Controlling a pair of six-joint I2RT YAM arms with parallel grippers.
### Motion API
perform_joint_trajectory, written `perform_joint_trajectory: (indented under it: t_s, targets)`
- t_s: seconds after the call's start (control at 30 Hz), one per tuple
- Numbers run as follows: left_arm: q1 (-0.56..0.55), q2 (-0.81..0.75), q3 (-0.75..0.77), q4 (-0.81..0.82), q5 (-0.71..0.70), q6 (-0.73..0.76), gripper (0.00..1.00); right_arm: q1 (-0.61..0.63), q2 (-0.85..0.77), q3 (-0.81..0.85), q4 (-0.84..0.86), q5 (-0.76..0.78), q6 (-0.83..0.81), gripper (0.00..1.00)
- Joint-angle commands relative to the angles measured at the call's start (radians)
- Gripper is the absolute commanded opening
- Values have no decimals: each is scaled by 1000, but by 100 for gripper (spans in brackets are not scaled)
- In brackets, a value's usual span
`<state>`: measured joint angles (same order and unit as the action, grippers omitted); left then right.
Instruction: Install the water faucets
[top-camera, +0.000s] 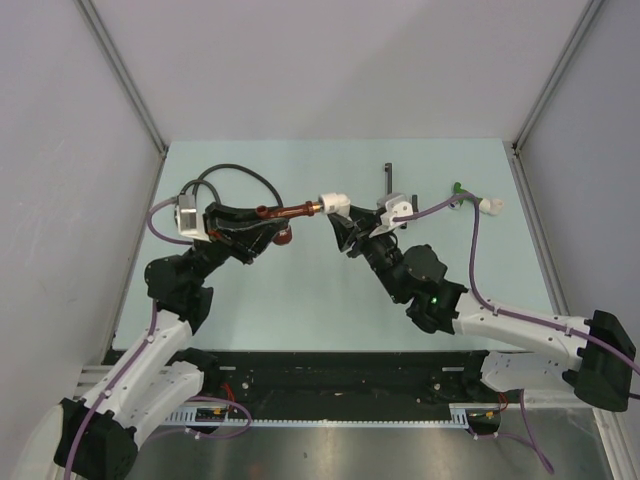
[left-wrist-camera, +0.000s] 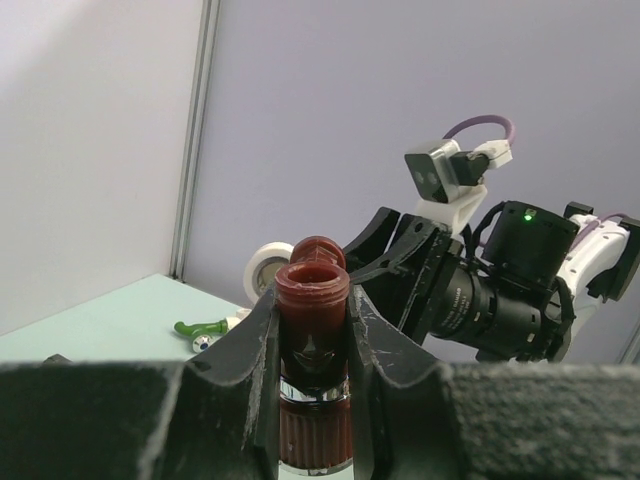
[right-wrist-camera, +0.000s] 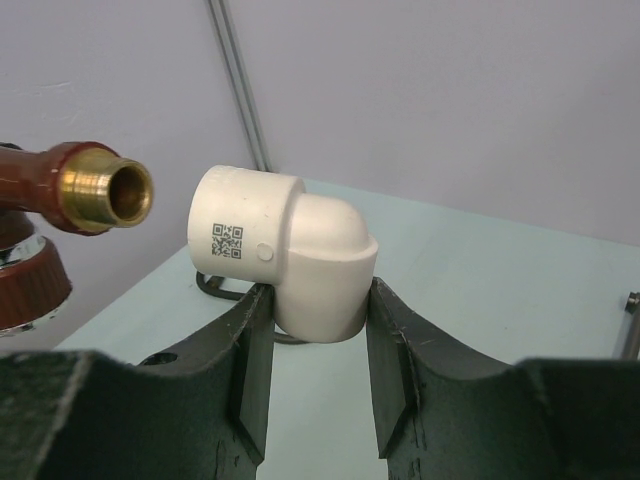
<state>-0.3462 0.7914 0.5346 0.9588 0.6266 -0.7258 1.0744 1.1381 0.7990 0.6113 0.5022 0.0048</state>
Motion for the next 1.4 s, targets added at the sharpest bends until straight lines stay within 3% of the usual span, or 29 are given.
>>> perform_joint_trajectory:
  t_s: [0.0,1.37]
  targets:
    - [6,5,-5,54,2,2,1,36,-38,49,77,50,-52,0]
    - [-50,20,-16,94,18,11,0,165,14,81,114,194,-167,0]
